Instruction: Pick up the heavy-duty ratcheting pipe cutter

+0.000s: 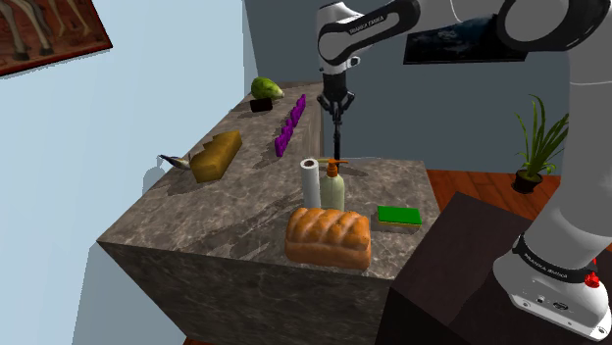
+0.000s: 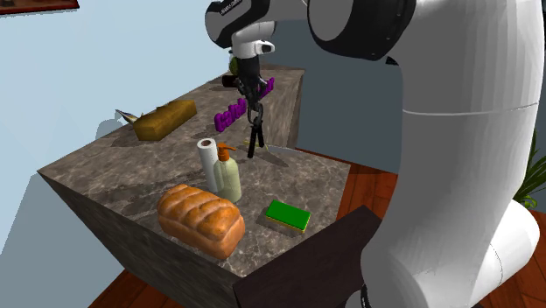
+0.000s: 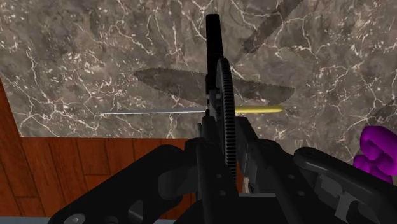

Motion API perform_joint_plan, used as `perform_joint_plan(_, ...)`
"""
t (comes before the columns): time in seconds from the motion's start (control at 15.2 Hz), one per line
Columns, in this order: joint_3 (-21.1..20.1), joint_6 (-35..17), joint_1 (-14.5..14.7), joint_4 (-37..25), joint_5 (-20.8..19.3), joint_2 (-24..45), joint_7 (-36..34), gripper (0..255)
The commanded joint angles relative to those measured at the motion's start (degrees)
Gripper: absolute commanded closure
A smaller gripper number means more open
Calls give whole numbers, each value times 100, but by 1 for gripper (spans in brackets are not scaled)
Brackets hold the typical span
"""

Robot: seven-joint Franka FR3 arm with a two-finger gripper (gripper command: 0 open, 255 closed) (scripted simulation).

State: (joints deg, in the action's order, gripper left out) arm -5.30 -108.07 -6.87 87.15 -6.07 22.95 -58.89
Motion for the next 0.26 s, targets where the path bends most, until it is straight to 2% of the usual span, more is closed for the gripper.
perform_joint_plan(0.0, -4, 162, 6, -138, 6, -24, 8, 255)
perform_joint_plan(0.2, -5, 245, 7, -207, 9, -37, 14, 255)
